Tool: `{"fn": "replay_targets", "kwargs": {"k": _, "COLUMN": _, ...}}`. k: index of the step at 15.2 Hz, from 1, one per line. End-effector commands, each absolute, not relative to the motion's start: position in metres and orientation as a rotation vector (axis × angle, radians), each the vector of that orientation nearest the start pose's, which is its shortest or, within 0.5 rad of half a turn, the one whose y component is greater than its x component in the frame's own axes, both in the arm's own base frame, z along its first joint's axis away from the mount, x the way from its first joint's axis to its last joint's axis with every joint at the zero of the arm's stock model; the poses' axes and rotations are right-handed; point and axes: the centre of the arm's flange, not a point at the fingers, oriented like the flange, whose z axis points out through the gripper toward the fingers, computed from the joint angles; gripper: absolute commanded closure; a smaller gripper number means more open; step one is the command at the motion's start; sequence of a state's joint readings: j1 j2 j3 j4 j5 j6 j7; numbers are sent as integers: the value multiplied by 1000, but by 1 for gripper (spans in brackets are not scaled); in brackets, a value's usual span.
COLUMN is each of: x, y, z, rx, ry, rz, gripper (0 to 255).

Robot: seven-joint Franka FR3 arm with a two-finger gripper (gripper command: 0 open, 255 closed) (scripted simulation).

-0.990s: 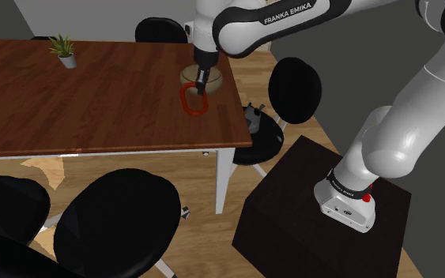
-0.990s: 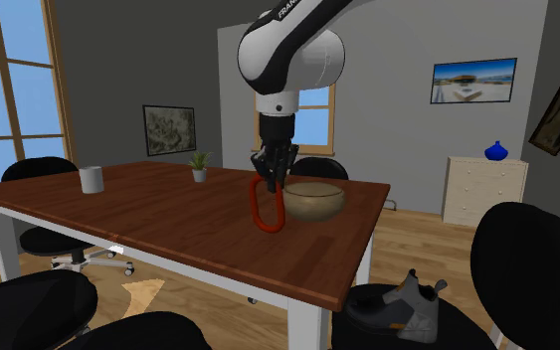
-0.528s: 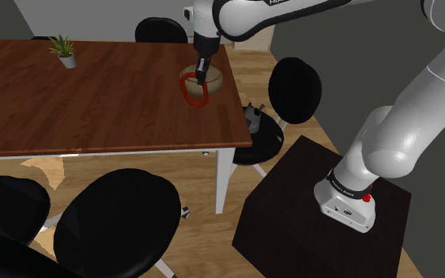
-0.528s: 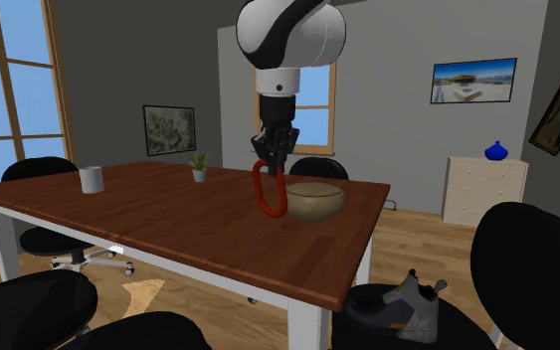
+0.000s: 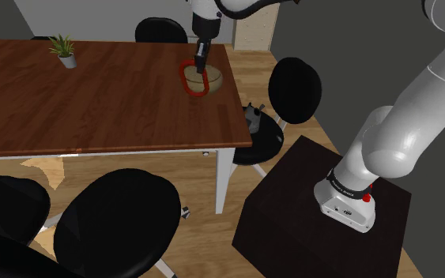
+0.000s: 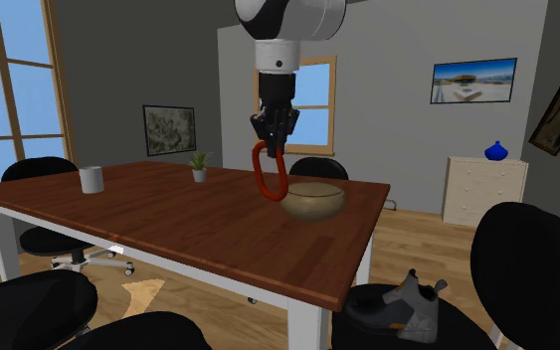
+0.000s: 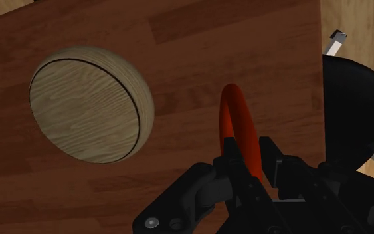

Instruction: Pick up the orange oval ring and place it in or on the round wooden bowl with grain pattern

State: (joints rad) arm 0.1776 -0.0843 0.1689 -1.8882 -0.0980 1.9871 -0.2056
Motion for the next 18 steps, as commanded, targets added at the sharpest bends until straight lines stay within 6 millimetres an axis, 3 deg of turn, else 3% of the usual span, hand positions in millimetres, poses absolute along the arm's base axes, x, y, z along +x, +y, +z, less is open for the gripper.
{"fn": "replay_targets", "kwargs": {"k": 1, "x": 521, "y": 186, "z": 568, "rx": -3085, "ry": -928, "rz": -304, "gripper": 255}}
{"fn": "replay_targets", "kwargs": {"k": 10, "x": 521, "y": 186, "z": 614, "rx": -3085, "ry": -928, "rz": -304, "gripper": 255}}
{"fn": "replay_targets", "kwargs": {"k": 18, "x": 585, "y": 105, "z": 637, "rx": -3085, "ry": -928, "rz": -304, "gripper": 255}}
